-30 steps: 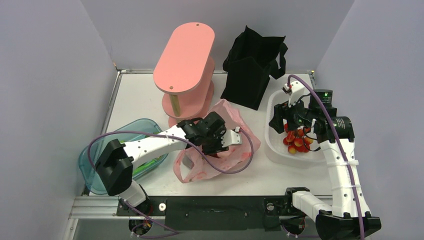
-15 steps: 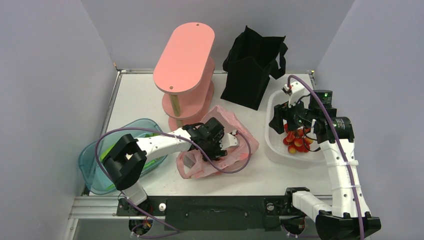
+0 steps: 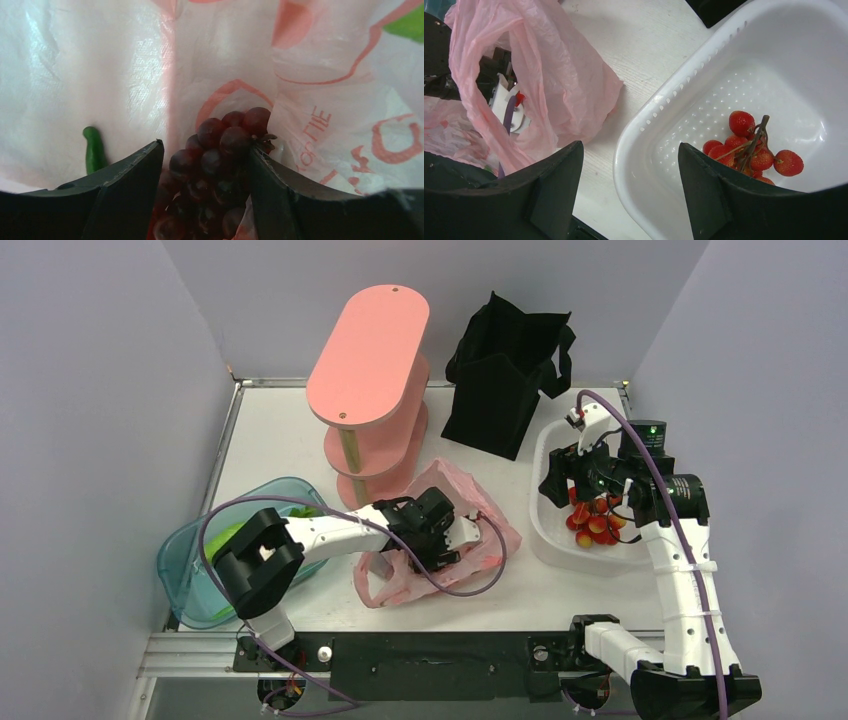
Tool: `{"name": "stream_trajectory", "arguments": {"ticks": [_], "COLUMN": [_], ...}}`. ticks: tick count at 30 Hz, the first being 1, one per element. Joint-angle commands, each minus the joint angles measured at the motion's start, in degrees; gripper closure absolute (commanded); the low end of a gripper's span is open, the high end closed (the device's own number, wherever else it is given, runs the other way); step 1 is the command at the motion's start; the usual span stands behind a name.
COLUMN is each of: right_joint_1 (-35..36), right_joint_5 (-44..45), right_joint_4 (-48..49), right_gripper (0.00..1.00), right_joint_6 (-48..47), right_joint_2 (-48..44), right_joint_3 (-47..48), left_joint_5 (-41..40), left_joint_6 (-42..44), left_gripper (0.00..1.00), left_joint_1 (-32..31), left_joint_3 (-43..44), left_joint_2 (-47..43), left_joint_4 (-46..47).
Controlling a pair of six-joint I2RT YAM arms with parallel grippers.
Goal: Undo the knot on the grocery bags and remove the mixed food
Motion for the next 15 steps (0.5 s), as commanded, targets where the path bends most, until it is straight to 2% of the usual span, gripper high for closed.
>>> {"name": "stream_trajectory", "arguments": {"ticks": [1, 3, 5, 6, 8, 10, 15], "right_joint_1": [-0.4, -0.4, -0.5, -0.4, -0.4, -0.4, -0.3], "right_joint_5": [-0.7, -1.0, -1.3, -1.3, -1.3, -1.4, -1.7], "right_joint_4": [1.9, 2.0, 2.0, 2.0, 2.0, 1.9, 1.8], "right_gripper": [0.35, 0.35, 0.35, 0.35, 0.35, 0.35, 0.35], "right_joint_6": [0.7, 1.0, 1.2, 1.3, 1.5, 1.6, 1.6], "right_joint_2": [-0.7, -0.3, 0.1, 0.2, 0.4, 0.5, 0.3], "right_joint_3": [0.4, 0.7, 1.2, 1.4, 1.8, 2.1, 2.4], "left_joint_5": [1.2, 1.3, 0.9, 1.0, 1.4, 2.5, 4.3], "left_joint_6": [-1.8, -1.1, -0.6, -0.3, -0.1, 0.1, -0.5], "left_gripper": [0.42, 0.53, 0.69, 0.81, 0.94, 1.00, 1.00], "left_joint_1": [-0.4, -0.3, -0.2, -0.2, -0.1, -0.1, -0.9], "left_joint_3": [-0.6, 1.1, 4.0, 5.1, 8.0, 9.3, 9.4], "left_joint_2": [5.2, 6.0, 6.3, 6.3, 5.0, 1.8, -8.5], "left_joint_4": [-2.3, -1.9, -2.7, -3.1, -3.6, -2.6, 1.7]}}
